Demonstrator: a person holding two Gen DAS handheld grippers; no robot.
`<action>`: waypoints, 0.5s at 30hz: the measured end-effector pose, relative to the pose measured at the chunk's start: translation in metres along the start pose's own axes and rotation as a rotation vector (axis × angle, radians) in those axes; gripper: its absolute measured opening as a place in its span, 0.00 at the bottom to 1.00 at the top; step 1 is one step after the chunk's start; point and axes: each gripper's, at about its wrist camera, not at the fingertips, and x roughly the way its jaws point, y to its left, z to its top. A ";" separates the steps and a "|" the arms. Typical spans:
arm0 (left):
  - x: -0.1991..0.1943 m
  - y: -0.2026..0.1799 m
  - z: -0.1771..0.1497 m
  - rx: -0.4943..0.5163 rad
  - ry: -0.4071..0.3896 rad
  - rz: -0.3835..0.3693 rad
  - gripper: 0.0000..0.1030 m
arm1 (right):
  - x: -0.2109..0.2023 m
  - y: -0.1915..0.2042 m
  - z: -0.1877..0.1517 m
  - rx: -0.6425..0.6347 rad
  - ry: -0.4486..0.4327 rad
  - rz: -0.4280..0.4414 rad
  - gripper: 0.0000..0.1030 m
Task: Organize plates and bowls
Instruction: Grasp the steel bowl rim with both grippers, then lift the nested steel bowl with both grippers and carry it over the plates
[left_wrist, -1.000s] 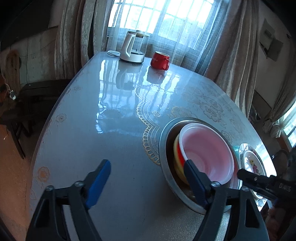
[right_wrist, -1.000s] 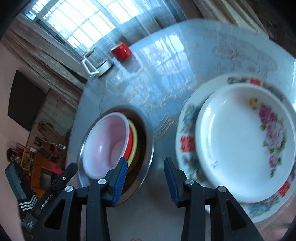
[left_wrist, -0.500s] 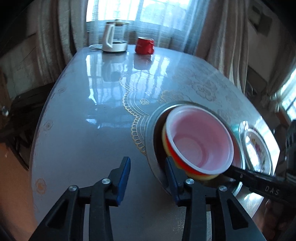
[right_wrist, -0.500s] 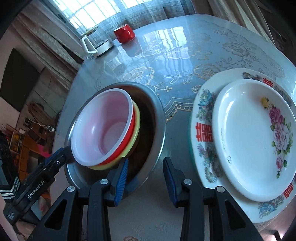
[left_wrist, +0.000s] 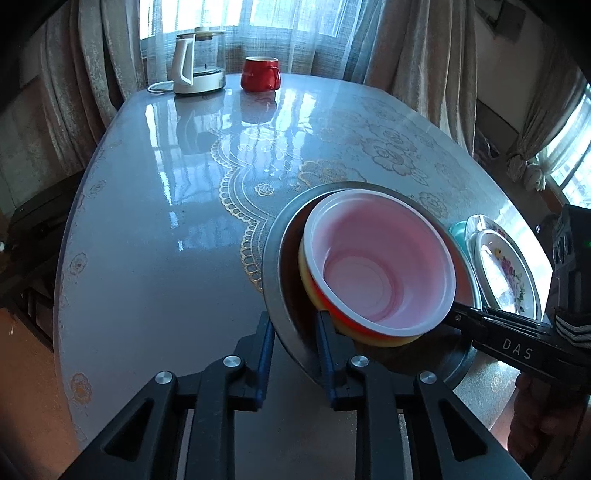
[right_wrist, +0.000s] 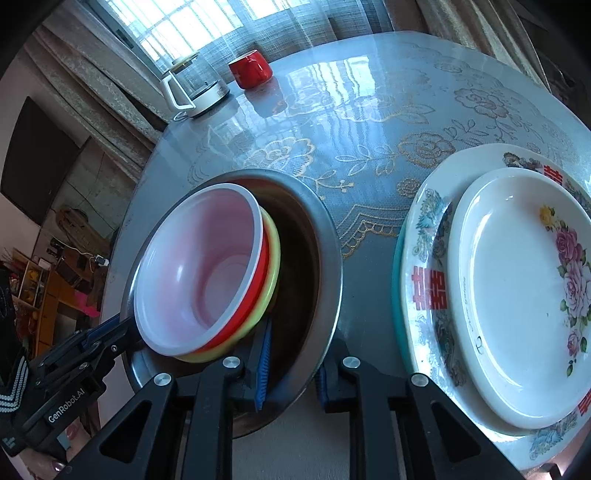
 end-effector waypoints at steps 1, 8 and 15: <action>0.001 -0.001 0.001 0.012 0.005 0.007 0.23 | 0.000 0.000 -0.001 -0.003 0.000 -0.004 0.19; 0.002 -0.004 -0.002 0.012 -0.008 0.048 0.24 | 0.000 0.001 0.000 -0.010 -0.002 -0.003 0.19; 0.000 -0.001 -0.010 -0.039 -0.048 0.064 0.25 | 0.003 0.001 0.009 -0.010 -0.022 -0.006 0.15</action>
